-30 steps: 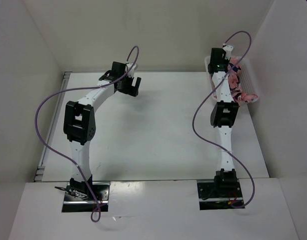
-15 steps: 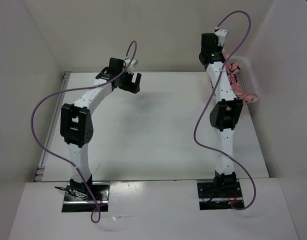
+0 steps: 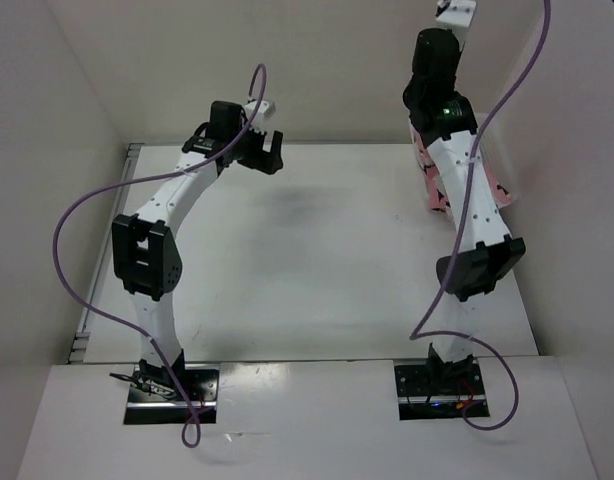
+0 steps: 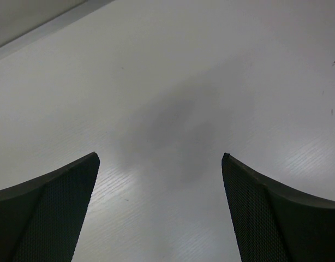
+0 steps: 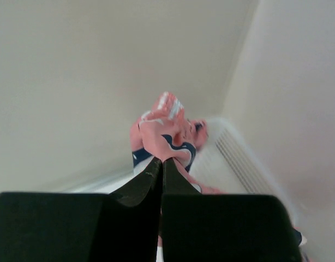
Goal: Fold and stack the shorts
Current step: Grab the shorts from the pile, then move the shorts to the center of the board
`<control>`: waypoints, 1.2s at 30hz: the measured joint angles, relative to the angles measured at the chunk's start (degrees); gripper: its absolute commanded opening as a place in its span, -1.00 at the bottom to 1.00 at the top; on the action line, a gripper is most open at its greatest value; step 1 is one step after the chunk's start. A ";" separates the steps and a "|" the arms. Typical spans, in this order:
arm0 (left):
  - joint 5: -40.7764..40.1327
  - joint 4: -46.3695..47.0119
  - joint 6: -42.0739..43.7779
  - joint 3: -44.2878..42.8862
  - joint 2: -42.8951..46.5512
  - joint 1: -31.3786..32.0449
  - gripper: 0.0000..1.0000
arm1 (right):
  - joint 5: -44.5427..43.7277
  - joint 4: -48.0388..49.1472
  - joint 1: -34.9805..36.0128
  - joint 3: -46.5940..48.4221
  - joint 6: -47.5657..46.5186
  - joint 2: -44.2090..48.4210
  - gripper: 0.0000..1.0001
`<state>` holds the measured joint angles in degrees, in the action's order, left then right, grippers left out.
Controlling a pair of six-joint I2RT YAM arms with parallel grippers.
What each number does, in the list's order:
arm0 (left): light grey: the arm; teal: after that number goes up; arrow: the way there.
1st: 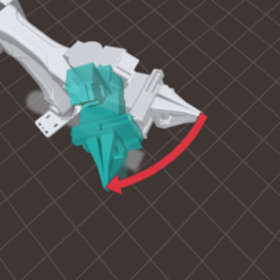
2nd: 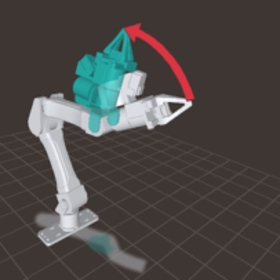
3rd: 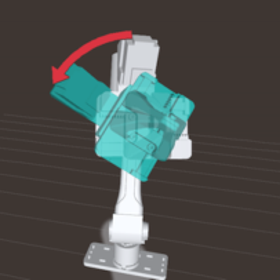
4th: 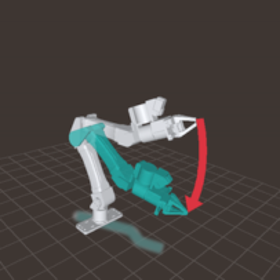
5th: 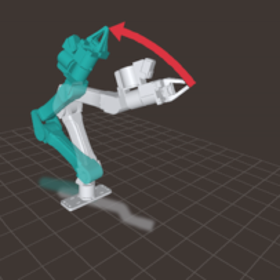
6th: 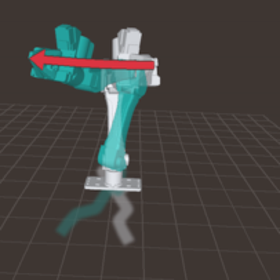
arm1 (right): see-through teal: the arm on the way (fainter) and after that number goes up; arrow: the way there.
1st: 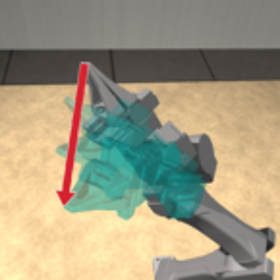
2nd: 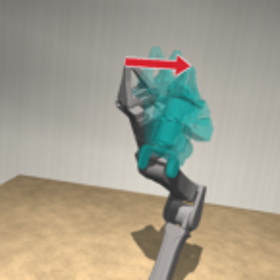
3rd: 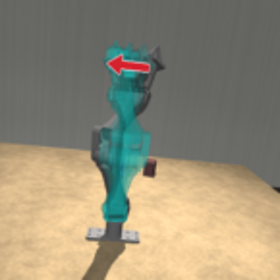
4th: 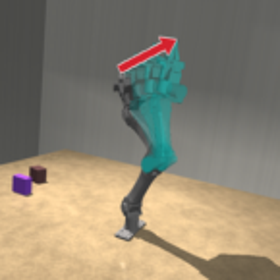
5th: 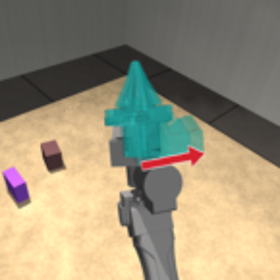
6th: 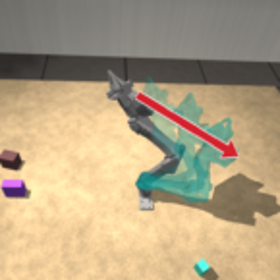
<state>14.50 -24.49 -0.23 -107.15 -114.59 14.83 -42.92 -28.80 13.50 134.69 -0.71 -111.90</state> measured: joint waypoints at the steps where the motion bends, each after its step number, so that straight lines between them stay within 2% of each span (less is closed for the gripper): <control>1: 0.20 -0.07 0.02 0.00 0.92 0.00 0.99 | 0.02 1.77 1.36 0.15 -1.66 1.92 -1.00; 5: 0.59 -0.22 0.00 0.31 6.10 0.00 0.99 | 1.77 6.93 6.88 4.31 -8.02 7.91 -1.00; 8: 0.24 -0.11 0.00 1.51 11.13 0.00 0.99 | 5.62 9.03 8.72 12.33 -10.27 9.40 -1.00; 13: -2.84 0.13 0.02 3.10 17.77 0.00 0.99 | 15.13 9.05 9.11 27.41 -6.86 7.96 -1.00; 15: -4.85 0.24 0.02 3.48 19.12 -0.15 0.99 | 16.83 9.57 12.00 30.21 -5.73 7.26 -1.00; 19: -7.72 0.15 0.02 3.67 19.80 -2.19 0.99 | 19.98 9.51 19.52 35.76 -2.12 1.46 -1.00; 21: -8.17 -0.15 0.02 3.67 19.80 -4.70 0.99 | 21.18 8.55 20.85 38.36 1.14 -2.73 -1.00; 24: -8.37 -0.92 0.02 3.65 19.80 -8.41 0.99 | 21.31 4.44 20.98 38.10 6.19 -8.11 -1.00; 26: -8.48 -1.68 0.02 3.65 19.80 -10.08 0.99 | 21.35 0.70 20.98 34.58 9.77 -10.45 -0.97; 27: -8.50 -2.23 0.00 3.65 19.80 -10.47 0.99 | 21.40 -1.09 20.98 30.91 11.65 -10.82 -0.75; 28: -8.50 -2.73 0.02 3.65 19.80 -10.56 0.99 | 21.70 -2.51 20.98 27.45 13.20 -11.02 0.06; 29: -8.48 -3.13 0.02 3.65 19.80 -10.49 0.99 | 22.73 -4.11 20.98 23.56 14.82 -11.13 0.44; 30: -8.44 -3.52 0.02 3.65 19.80 -10.36 0.99 | 24.33 -5.33 20.98 20.17 15.47 -11.28 0.68; 32: -8.31 -4.66 0.02 3.69 19.80 -10.19 0.99 | 27.96 -8.02 20.63 13.66 16.96 -11.76 0.98; 36: -7.87 -6.67 0.02 7.08 19.85 -8.44 0.99 | 31.74 -11.06 19.56 4.85 17.55 -11.93 0.98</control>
<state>6.63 -31.16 -0.21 -100.07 -94.74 6.39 -11.18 -39.86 33.06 139.55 16.84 -123.83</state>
